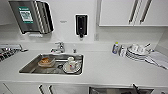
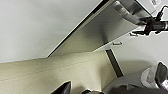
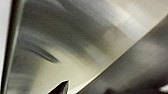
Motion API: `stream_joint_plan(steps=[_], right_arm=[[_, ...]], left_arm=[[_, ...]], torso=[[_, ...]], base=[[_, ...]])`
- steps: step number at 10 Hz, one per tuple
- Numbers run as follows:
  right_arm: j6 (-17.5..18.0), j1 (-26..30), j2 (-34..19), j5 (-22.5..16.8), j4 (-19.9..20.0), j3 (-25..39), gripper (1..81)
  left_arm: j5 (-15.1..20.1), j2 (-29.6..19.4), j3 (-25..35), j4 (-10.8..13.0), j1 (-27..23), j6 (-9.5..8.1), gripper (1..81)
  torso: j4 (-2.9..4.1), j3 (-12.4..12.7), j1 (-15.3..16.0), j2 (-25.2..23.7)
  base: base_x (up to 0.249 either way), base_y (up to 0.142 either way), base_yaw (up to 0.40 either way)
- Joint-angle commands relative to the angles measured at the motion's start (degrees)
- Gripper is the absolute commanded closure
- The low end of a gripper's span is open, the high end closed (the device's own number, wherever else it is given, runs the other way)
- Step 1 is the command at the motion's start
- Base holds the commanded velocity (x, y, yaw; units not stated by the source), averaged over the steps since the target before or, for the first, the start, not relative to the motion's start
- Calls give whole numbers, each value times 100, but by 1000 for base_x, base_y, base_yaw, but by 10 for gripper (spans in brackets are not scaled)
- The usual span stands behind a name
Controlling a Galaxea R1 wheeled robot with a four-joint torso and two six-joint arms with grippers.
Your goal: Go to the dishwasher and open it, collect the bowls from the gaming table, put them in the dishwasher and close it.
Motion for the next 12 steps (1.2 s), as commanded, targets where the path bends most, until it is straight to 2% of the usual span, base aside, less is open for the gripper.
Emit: stream_joint_plan(steps=[1, 4, 7, 12], right_arm=[[-720, -192, -605, -1002, -223, 551, 10], [-869, -403, -640, -897, -232, 631, 10], [-1221, -780, -395, -791, -240, 482, 10], [-1309, -965, -157, -695, -232, 323, 10]], left_arm=[[135, -231, 124, 47, -479, 57, 10], [126, -240, 115, 65, -427, 57, 10], [126, -152, 10, 74, -391, 57, 10], [126, -64, -69, 74, -339, 57, 10]], torso=[[0, 0, 0, 0], [0, 0, 0, 0], [0, 0, 0, 0], [-4, 5, 0, 0]], base=[[0, 0, 0], [0, 0, 0], [0, 0, 0], [-64, 0, 0]])
